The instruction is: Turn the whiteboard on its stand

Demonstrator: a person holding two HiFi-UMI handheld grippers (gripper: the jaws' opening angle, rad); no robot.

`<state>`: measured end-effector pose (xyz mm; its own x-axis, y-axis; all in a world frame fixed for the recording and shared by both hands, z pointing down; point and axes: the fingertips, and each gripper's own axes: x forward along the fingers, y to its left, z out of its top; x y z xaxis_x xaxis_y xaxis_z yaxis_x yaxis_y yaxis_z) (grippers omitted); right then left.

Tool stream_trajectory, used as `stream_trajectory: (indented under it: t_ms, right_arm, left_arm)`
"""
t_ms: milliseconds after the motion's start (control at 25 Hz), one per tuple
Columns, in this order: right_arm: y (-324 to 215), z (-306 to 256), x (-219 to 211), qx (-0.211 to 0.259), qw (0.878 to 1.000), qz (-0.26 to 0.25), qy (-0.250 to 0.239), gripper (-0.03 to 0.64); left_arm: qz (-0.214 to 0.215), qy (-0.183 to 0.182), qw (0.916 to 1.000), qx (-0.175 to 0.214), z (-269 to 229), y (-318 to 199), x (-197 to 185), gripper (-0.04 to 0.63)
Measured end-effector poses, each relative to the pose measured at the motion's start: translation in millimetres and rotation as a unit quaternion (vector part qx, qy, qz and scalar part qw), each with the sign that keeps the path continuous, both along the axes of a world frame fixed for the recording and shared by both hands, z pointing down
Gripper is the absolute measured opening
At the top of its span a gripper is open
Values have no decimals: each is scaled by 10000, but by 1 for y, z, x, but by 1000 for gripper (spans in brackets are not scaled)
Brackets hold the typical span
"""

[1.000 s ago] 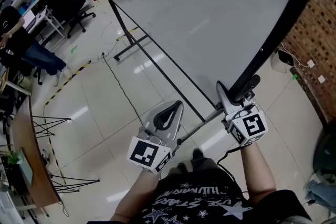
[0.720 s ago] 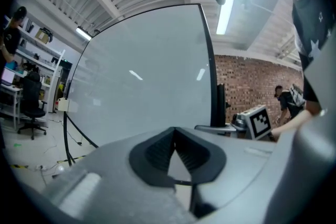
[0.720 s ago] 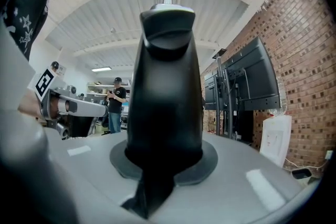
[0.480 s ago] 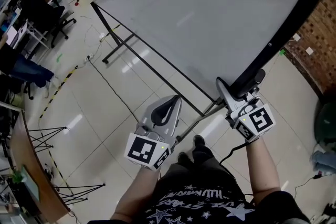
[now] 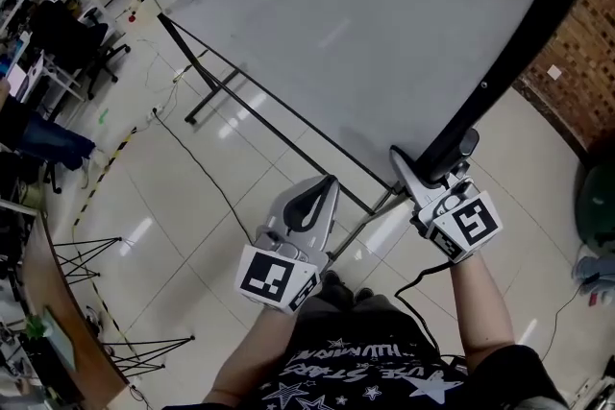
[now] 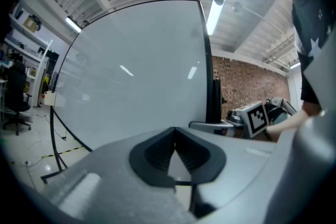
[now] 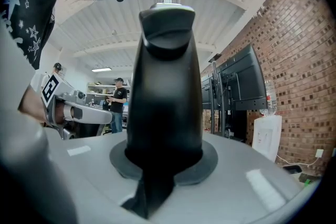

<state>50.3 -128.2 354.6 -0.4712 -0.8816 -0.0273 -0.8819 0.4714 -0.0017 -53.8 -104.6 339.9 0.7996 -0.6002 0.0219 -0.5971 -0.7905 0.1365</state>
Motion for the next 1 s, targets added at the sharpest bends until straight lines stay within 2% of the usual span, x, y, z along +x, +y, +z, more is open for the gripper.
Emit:
stream_trajectory:
  t_ms: [240, 400, 600, 800, 1000]
  right_arm:
    - [24, 0, 10, 72, 10000, 59, -18, 81]
    - [41, 5, 17, 47, 10000, 54, -17, 81]
    - [62, 3, 29, 39, 10000, 23, -14, 81]
    - [82, 1, 33, -72, 10000, -2, -60, 81]
    - [104, -1, 47, -24, 10000, 27, -16, 81]
  left_arm:
    - [213, -29, 9997, 79, -1, 23, 19, 3]
    - [531, -22, 9986, 12, 7, 42, 37, 3]
    - [1002, 48, 9950, 1, 4, 55, 61, 3]
    - [1496, -50, 9887, -61, 8, 72, 79, 3]
    - [1686, -131, 9856, 15, 8, 84, 95, 3]
